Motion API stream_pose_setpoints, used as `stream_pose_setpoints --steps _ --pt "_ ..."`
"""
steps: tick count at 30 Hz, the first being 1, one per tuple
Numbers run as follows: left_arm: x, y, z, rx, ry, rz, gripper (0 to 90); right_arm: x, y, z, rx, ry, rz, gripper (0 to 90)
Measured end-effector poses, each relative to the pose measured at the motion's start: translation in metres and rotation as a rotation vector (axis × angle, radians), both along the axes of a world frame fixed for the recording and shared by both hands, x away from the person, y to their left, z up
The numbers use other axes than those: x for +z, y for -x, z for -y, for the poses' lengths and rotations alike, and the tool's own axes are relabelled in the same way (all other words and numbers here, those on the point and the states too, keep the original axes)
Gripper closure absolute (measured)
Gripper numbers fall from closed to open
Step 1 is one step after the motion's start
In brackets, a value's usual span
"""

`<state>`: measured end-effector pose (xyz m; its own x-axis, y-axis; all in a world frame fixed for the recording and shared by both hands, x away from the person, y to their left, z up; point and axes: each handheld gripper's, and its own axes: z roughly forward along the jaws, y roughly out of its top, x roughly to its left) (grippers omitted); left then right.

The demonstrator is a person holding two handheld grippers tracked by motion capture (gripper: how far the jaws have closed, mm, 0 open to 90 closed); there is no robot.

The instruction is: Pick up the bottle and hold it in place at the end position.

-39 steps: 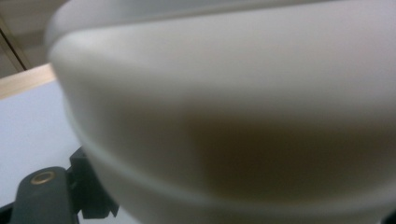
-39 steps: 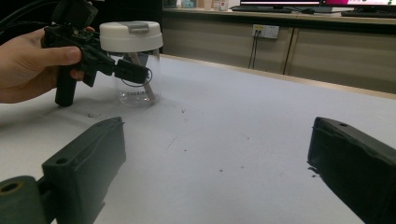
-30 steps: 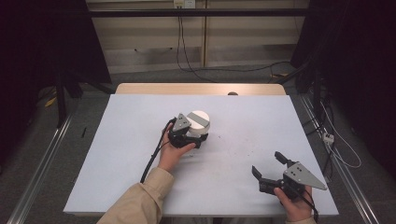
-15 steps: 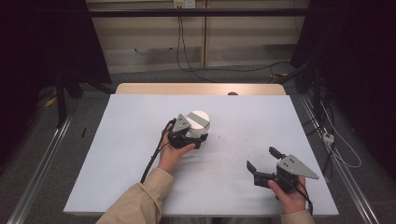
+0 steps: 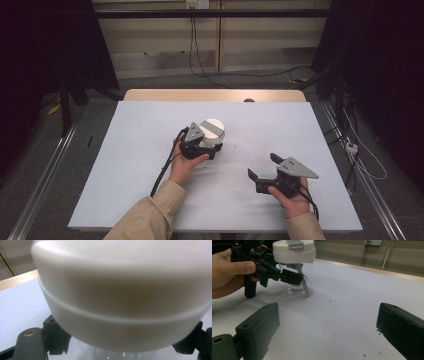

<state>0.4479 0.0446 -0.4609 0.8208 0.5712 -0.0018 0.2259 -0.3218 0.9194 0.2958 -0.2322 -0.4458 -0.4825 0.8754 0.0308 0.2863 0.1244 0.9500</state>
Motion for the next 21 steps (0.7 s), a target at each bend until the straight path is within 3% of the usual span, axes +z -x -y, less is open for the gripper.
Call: stream_pose_setpoints --steps 8,21 --pt "0.0 -0.001 -0.001 -0.001 -0.007 0.008 18.6 0.004 -0.011 -0.016 0.008 0.002 -0.017 5.7" --pt "0.0 -0.001 0.0 -0.002 0.002 -0.003 18.7 0.011 -0.026 -0.024 0.004 -0.009 -0.038 9.5"
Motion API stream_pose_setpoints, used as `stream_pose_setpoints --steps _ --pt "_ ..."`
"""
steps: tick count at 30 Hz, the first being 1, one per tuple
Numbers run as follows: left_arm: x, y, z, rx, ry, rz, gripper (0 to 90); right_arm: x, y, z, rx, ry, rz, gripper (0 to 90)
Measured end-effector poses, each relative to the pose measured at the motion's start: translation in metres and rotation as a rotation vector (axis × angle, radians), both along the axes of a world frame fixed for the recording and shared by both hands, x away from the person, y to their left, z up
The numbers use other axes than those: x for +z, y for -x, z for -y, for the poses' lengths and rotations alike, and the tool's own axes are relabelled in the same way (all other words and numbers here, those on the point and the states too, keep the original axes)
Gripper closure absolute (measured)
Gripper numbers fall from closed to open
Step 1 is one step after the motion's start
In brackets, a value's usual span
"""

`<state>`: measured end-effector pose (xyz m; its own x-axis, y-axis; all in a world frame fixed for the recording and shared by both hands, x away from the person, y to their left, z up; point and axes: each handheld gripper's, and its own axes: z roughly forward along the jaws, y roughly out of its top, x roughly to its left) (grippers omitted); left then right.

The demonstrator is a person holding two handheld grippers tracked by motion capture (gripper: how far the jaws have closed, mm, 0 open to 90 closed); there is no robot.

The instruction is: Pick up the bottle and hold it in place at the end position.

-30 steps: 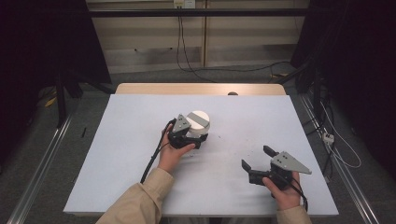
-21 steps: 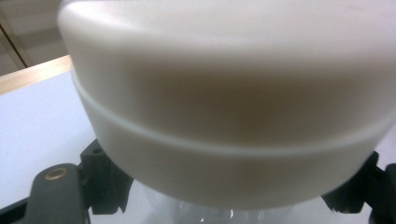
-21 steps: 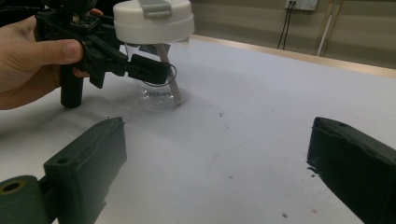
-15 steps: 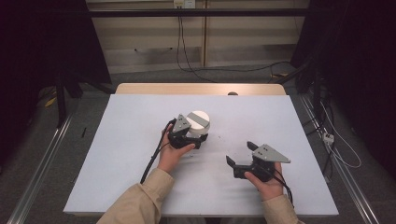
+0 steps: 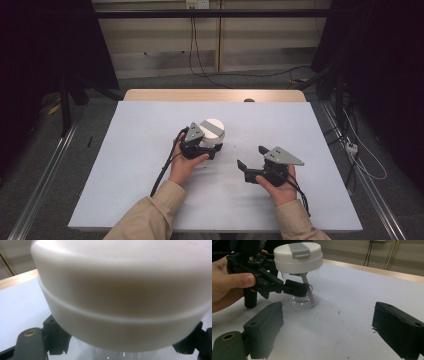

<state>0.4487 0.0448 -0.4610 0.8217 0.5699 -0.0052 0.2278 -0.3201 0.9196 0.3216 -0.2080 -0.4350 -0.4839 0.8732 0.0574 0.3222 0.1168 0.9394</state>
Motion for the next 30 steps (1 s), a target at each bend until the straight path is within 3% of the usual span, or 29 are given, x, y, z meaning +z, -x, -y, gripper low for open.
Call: stream_pose_setpoints --steps 8,21,30 --pt "0.0 0.0 0.0 0.0 -0.003 0.001 18.7 0.003 -0.007 -0.006 0.0 0.0 -0.009 11.6" --pt "0.0 0.0 0.0 -0.002 -0.005 -0.001 18.7 0.007 -0.02 -0.017 0.018 -0.011 -0.029 27.9" --pt "0.0 0.0 0.0 -0.002 -0.003 -0.002 18.7 0.006 -0.027 -0.021 0.046 0.009 -0.024 64.2"
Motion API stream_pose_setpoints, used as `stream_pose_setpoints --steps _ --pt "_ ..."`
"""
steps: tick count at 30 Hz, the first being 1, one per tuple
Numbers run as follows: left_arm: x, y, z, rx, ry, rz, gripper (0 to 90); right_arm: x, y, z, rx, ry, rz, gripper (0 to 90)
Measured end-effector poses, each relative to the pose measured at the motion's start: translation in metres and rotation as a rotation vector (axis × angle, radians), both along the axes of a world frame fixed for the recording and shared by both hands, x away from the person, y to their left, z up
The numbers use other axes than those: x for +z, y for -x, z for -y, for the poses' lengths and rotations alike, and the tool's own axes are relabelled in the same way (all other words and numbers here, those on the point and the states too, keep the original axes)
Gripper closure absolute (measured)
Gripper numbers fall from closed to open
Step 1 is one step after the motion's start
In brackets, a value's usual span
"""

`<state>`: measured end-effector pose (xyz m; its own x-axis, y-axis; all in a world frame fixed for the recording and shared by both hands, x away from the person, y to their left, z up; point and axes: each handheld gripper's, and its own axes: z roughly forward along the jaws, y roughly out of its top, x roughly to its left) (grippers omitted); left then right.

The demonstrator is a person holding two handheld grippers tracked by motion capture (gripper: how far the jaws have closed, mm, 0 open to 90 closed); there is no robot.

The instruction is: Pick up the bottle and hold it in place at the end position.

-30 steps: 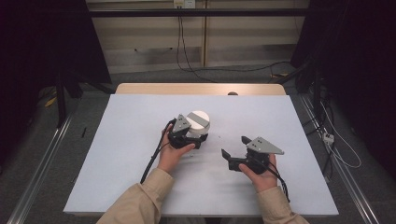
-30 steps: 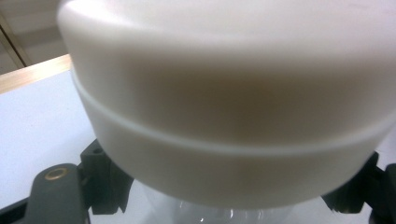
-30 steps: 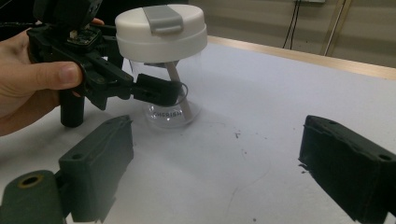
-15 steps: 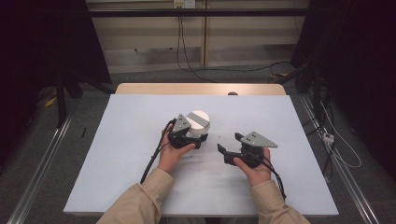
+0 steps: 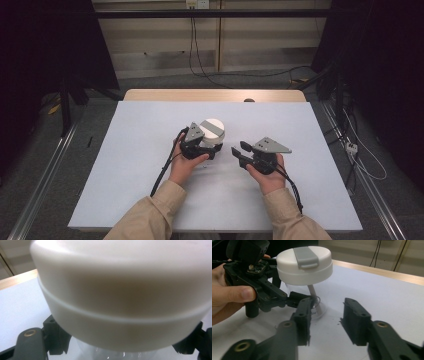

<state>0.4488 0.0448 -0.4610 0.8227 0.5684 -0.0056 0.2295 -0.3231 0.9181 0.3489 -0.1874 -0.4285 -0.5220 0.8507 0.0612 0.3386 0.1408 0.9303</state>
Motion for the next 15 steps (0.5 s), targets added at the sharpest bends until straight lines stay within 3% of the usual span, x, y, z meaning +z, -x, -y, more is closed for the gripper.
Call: stream_pose_setpoints --steps 7,15 --pt "0.0 -0.0001 0.0 -0.001 -0.002 0.001 18.7 0.0025 -0.0055 -0.0033 0.033 -0.009 -0.013 79.1" --pt "0.0001 0.0 0.0 0.0 -0.004 0.002 18.6 0.0033 -0.0101 -0.0061 0.051 -0.03 -0.024 87.7"
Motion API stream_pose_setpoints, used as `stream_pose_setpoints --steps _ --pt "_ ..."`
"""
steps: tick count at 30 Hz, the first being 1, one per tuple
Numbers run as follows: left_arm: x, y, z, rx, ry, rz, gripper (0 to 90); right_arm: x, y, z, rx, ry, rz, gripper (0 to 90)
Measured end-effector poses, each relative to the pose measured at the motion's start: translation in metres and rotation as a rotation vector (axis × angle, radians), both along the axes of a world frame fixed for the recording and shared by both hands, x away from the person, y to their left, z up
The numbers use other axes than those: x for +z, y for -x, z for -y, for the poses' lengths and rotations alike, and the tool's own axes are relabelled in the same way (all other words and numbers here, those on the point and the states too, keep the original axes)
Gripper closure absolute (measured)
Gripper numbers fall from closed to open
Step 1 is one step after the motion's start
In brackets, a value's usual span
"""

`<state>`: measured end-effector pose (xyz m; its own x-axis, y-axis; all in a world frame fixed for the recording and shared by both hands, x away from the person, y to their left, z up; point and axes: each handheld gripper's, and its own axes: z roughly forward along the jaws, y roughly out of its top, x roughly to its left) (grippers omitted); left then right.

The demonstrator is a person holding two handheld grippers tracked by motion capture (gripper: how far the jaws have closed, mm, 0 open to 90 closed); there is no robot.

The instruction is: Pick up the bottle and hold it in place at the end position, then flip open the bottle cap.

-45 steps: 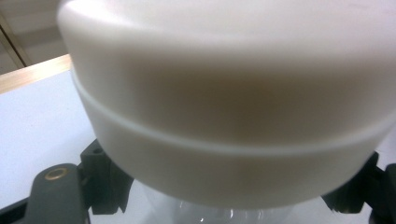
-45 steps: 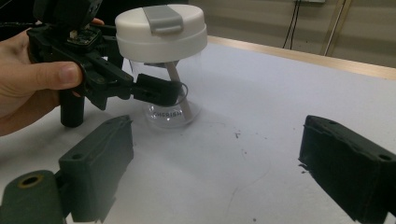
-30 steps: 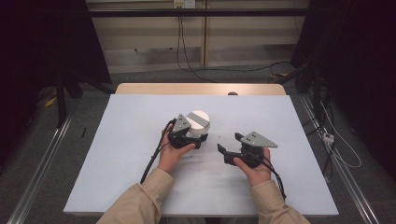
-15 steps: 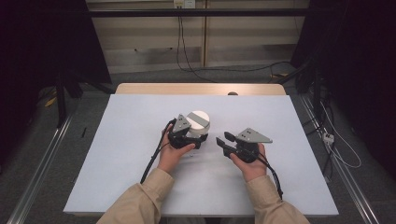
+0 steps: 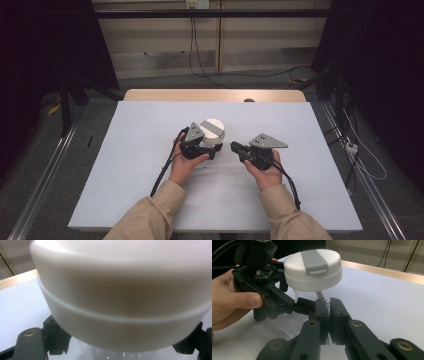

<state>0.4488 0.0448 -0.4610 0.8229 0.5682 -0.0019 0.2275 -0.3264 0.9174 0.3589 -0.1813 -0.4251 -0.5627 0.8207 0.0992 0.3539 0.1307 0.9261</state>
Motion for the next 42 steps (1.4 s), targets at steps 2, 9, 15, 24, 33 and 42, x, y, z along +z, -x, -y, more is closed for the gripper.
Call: stream_pose_setpoints --steps 2,9,15,24,33,42 --pt "0.0 0.0 0.0 0.0 0.0 0.0 18.7 0.0 0.0 0.0 0.002 -0.003 -0.005 88.8" --pt "0.0 0.0 0.0 0.003 0.002 -0.002 18.7 0.0 -0.002 0.0 0.004 0.005 -0.01 90.0" --pt "0.0 0.0 0.001 0.005 0.008 -0.004 18.7 0.003 -0.004 -0.002 0.009 0.009 -0.014 90.0" --pt "0.0 0.0 0.001 0.005 0.008 -0.003 18.7 0.006 -0.008 -0.006 0.014 0.016 -0.023 90.0" --pt "0.0 0.0 0.0 0.004 0.006 -0.003 18.7 0.007 -0.01 -0.008 0.017 0.025 -0.029 90.0" --pt "0.0 -0.001 0.0 0.002 0.007 -0.008 18.7 0.012 -0.014 -0.013 0.026 0.045 -0.027 90.0"
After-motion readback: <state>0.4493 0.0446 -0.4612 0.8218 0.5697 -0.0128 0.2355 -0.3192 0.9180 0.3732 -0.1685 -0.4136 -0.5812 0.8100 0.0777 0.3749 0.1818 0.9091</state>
